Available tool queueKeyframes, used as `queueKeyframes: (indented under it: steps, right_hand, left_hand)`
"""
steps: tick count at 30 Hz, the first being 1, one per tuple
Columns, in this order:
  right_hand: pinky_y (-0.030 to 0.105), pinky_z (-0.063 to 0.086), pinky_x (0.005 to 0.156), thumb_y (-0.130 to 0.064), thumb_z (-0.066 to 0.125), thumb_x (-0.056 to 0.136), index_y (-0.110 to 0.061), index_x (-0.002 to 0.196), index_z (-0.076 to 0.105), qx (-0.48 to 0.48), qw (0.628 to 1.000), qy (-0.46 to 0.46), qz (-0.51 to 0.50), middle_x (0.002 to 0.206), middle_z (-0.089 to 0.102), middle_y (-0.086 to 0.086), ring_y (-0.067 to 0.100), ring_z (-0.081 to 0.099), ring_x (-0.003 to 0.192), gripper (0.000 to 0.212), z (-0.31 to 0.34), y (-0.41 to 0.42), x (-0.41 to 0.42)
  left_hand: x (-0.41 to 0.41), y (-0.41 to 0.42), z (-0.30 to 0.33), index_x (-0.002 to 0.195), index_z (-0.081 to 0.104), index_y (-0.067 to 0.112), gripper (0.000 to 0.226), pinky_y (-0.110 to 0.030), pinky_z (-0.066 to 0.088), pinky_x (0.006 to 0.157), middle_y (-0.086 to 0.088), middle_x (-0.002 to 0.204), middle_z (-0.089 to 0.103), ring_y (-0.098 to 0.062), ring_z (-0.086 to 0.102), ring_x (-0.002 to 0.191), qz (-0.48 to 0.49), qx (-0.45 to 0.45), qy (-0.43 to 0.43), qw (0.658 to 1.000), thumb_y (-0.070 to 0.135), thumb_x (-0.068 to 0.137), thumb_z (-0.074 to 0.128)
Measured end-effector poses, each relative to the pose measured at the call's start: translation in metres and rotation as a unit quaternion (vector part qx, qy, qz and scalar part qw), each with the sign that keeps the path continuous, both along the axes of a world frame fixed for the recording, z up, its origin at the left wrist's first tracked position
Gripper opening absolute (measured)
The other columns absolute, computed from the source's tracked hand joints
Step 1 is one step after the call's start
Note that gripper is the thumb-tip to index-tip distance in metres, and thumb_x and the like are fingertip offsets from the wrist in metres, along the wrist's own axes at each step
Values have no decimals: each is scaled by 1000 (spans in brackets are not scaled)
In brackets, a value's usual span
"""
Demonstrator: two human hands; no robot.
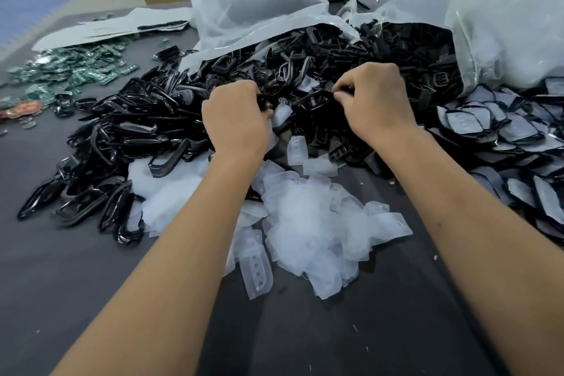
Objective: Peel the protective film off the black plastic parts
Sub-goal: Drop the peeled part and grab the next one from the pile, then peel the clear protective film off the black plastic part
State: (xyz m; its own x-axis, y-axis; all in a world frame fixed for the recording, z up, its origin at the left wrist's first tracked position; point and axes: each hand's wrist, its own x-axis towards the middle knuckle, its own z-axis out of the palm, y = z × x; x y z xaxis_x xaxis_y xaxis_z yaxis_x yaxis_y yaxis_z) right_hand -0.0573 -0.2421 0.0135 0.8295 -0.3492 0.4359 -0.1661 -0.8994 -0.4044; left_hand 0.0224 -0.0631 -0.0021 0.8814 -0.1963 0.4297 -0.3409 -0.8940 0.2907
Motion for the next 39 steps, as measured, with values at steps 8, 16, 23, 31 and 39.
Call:
queueKeyframes:
  steps: [8,16,23,31,39]
  right_hand:
    - [35,54,84,-23,62,103,-13,99,81,77,992,-89,45,82,76,2,17,69,78,22,5,18,-1]
    - [17,43,66,-24,45,111,-4,110,77,226,969,-59,77,69,63,-4,5,56,64,38,-17,36,-10]
    - [23,49,55,1,59,100,-13,126,70,418,886,-55,192,77,63,-2,10,59,61,31,-25,45,-9]
    - [26,56,53,0,82,85,-6,96,69,467,847,-108,231,76,76,11,26,74,62,18,-38,39,-6]
    - [24,45,35,-24,73,98,-7,78,68,476,848,-117,202,62,70,9,22,62,42,27,-35,44,-9]
  left_hand:
    - [-15,21,15,100,79,20,36,-36,58,78,1,92,75,-20,68,86,-139,-7,136,981,50,80,83]
    - [-34,38,1,102,79,20,20,-37,51,95,-1,112,76,-22,65,111,-133,-9,89,987,36,91,77]
    - [-46,47,-5,86,56,11,18,-22,32,75,2,89,66,-21,55,92,-126,-171,-96,972,19,100,63]
    - [-58,43,-15,85,50,3,29,-40,52,61,3,73,71,-15,67,65,-144,-383,-34,912,23,104,57]
    - [-51,33,-13,75,55,12,39,-44,57,56,-7,63,63,-26,64,55,-114,-467,102,871,40,100,64]
